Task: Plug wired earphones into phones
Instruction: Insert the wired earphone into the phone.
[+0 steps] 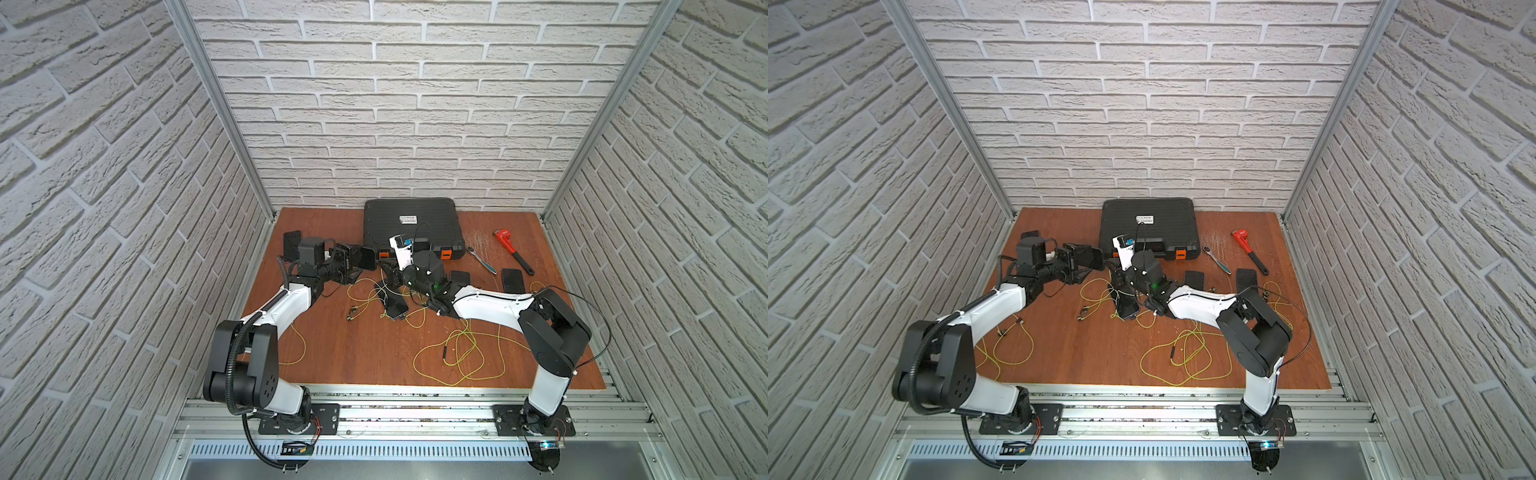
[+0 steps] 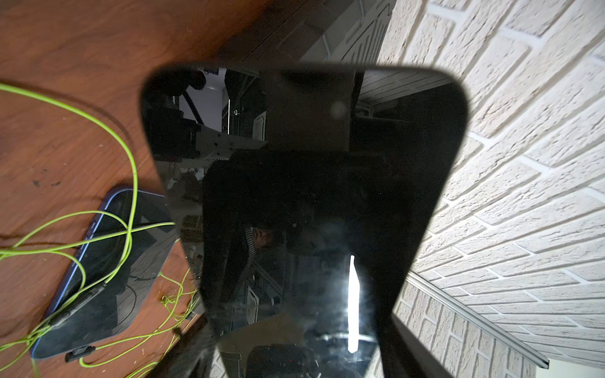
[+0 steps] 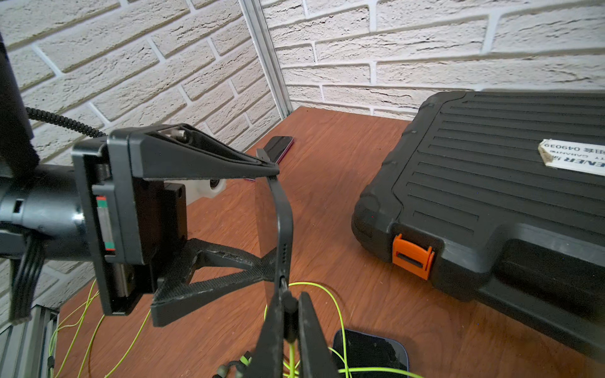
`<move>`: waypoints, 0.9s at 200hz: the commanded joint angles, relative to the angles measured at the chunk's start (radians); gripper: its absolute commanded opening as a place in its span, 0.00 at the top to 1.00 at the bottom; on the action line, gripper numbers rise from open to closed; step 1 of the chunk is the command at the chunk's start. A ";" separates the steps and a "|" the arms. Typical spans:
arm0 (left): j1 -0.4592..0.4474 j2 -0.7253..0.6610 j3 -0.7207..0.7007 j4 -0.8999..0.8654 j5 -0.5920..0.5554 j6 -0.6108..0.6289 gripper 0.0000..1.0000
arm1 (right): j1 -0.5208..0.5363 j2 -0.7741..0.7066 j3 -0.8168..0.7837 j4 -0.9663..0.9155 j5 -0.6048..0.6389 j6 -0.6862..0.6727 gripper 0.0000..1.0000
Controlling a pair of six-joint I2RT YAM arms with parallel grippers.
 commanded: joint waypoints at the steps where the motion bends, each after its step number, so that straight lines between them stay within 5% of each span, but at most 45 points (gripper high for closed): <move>1: -0.033 -0.026 0.004 0.042 0.102 0.026 1.00 | 0.003 0.021 0.035 0.030 -0.005 -0.017 0.94; 81: -0.058 -0.013 0.011 0.065 0.097 0.011 1.00 | 0.001 0.032 0.038 0.058 -0.011 -0.006 0.94; 180: -0.085 0.046 0.055 0.072 0.114 0.017 1.00 | -0.051 0.042 0.060 0.069 -0.172 -0.015 0.88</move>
